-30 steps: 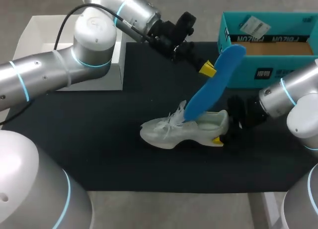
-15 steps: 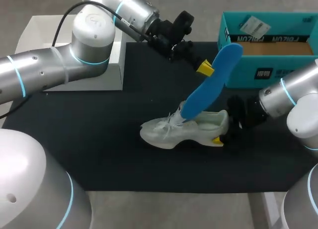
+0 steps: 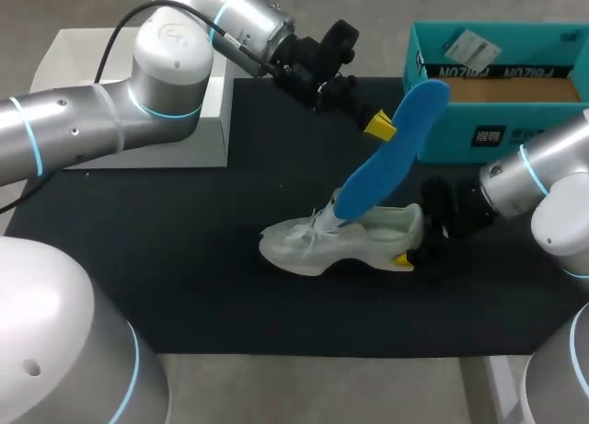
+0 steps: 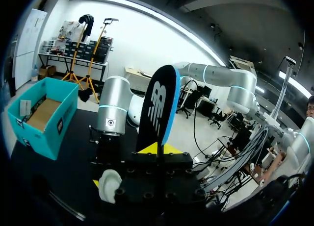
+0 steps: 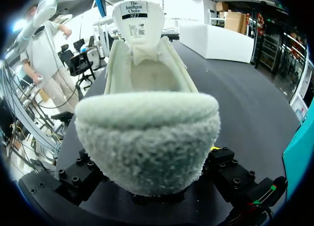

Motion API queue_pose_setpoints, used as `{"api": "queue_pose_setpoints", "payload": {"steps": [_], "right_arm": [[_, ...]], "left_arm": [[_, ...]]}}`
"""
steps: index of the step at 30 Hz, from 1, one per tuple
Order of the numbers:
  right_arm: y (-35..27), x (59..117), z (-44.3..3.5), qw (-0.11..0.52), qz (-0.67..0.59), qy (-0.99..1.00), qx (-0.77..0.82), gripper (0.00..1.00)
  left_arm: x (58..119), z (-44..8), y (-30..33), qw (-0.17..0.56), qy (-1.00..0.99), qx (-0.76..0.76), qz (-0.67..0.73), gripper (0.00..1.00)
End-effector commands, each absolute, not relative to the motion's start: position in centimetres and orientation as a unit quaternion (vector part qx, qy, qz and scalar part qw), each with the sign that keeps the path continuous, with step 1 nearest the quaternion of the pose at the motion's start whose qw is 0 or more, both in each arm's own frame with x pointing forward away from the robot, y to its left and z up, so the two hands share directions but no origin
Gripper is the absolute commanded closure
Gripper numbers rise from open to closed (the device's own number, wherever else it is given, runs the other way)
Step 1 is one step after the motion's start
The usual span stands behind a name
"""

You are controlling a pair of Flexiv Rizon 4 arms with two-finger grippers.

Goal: Take the shoe out of the shoebox, open the shoe tongue, remove and reinsert the insole, then place the shoe into the shoebox

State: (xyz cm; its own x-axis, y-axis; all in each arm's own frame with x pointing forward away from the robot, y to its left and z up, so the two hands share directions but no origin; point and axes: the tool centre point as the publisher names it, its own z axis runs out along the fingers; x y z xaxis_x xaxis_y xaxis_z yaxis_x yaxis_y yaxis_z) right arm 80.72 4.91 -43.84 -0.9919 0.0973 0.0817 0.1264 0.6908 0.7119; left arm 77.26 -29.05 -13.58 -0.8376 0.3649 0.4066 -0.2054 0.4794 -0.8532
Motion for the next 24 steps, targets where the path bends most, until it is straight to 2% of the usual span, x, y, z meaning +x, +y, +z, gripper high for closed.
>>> {"api": "queue_pose_setpoints", "payload": {"steps": [1,8,24], "right_arm": [[5.2,80.7,-44.7,0.018,-0.387,-0.92,-0.061,1.0],[5.2,80.7,-44.7,0.018,-0.387,-0.92,-0.061,1.0],[5.2,80.7,-44.7,0.018,-0.387,-0.92,-0.061,1.0]], "left_arm": [[77.3,-13.6,-29.2,0.281,-0.813,-0.05,0.508,1.0],[77.2,-13.3,-29.0,0.284,-0.806,-0.041,0.517,1.0],[71.0,-3.3,-25.8,0.283,-0.735,0.026,0.616,1.0]]}}
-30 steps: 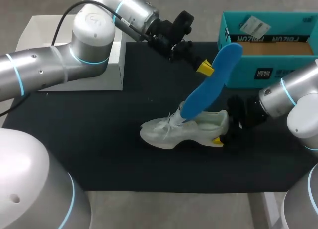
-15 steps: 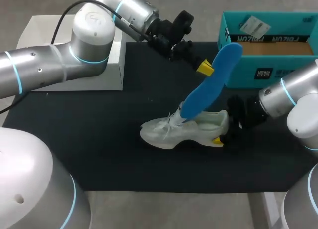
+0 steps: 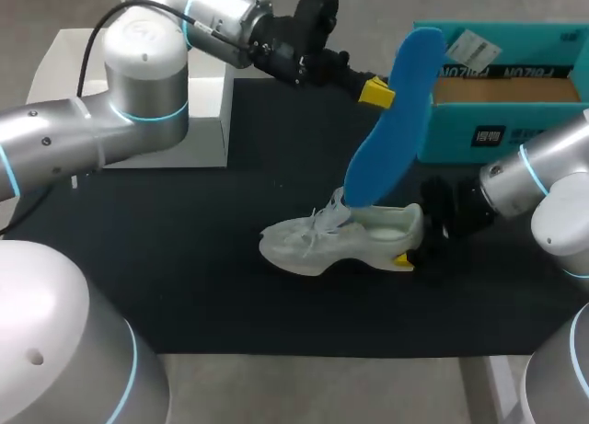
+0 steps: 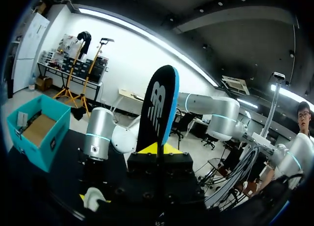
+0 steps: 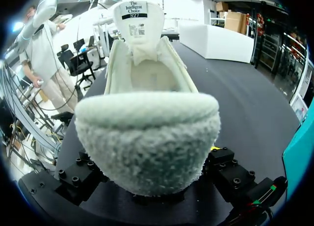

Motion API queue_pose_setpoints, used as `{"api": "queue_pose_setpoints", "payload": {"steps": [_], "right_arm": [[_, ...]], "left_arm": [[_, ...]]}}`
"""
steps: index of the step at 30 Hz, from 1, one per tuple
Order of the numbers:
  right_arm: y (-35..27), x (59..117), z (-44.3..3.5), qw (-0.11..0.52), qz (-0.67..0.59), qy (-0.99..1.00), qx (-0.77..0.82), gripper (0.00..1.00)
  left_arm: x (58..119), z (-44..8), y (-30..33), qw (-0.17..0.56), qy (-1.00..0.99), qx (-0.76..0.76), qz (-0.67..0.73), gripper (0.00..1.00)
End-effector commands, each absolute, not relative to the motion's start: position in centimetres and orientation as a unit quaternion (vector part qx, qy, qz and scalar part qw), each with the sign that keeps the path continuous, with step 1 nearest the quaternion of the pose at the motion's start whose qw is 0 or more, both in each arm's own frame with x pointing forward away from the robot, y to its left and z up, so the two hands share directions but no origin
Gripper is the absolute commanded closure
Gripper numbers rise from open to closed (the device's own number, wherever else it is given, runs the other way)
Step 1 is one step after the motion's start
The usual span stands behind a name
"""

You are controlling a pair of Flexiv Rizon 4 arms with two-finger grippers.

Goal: Take the shoe out of the shoebox, open the shoe tongue, remove and reinsert the insole, then place the shoe into the shoebox

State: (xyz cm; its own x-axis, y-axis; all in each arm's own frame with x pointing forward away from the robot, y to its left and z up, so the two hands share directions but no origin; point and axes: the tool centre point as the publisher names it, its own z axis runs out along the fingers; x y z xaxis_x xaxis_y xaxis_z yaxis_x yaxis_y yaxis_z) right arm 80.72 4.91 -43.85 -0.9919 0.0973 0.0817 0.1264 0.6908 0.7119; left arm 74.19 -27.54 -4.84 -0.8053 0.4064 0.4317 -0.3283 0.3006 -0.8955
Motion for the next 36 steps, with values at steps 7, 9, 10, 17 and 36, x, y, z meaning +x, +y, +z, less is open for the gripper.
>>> {"api": "queue_pose_setpoints", "payload": {"steps": [7,9,10,17,36], "right_arm": [[5.2,80.7,-44.7,0.018,-0.387,-0.92,-0.061,1.0],[5.2,80.7,-44.7,0.018,-0.387,-0.92,-0.061,1.0],[5.2,80.7,-44.7,0.018,-0.387,-0.92,-0.061,1.0],[5.2,80.7,-44.7,0.018,-0.387,-0.92,-0.061,1.0],[5.2,80.7,-44.7,0.018,-0.387,-0.92,-0.061,1.0]], "left_arm": [[68.0,-1.0,-24.7,0.29,-0.706,0.087,0.64,1.0],[67.4,-0.5,-24.5,0.294,-0.697,0.092,0.647,1.0],[66.9,-0.2,-24.3,0.298,-0.692,0.096,0.65,1.0],[64.9,1.4,-23.5,0.332,-0.636,0.072,0.693,1.0],[60.6,5.2,-21.4,0.421,-0.602,-0.019,0.678,1.0]]}}
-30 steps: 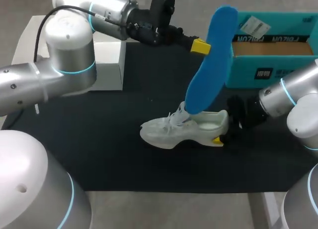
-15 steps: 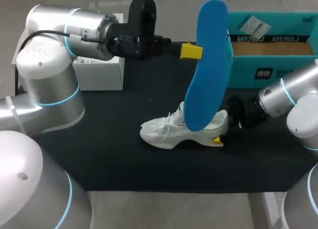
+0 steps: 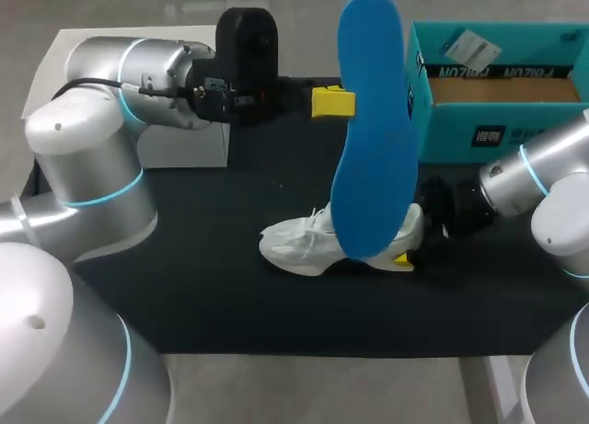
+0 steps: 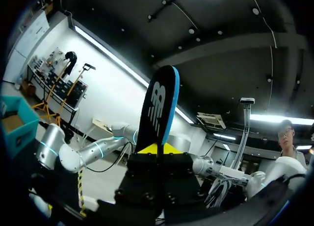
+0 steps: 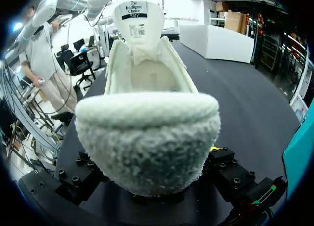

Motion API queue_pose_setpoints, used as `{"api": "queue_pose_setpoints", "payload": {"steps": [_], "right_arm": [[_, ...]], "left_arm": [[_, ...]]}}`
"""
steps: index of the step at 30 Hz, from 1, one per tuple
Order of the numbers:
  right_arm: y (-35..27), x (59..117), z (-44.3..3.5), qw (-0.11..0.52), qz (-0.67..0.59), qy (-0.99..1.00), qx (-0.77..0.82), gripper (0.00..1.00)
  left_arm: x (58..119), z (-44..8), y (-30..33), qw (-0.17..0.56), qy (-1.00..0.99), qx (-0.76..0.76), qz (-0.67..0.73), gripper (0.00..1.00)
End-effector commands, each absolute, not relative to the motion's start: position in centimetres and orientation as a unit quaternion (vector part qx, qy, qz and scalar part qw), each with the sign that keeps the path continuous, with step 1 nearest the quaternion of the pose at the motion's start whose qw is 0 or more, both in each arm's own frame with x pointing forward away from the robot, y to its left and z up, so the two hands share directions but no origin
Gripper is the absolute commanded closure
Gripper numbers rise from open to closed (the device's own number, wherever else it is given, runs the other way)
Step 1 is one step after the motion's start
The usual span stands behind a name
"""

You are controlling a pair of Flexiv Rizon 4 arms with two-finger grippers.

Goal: Take the shoe out of the shoebox, open the shoe tongue, remove and reinsert the insole, then place the shoe into the shoebox

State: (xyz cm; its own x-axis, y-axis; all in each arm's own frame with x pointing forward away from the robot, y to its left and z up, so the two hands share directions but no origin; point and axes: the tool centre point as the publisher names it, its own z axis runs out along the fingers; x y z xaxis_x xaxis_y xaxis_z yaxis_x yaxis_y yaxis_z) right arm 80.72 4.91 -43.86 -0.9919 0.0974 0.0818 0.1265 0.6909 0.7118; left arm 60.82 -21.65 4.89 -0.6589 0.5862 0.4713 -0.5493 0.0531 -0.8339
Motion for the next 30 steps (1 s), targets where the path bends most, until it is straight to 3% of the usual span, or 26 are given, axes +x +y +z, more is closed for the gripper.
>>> {"api": "queue_pose_setpoints", "payload": {"steps": [1,30], "right_arm": [[5.2,80.7,-44.7,0.018,-0.387,-0.92,-0.061,1.0],[5.2,80.7,-44.7,0.018,-0.387,-0.92,-0.061,1.0]], "left_arm": [[60.3,5.2,-21.2,0.421,-0.603,-0.021,0.677,1.0],[56.8,3.9,-19.2,0.462,-0.554,0.058,0.691,1.0]]}}
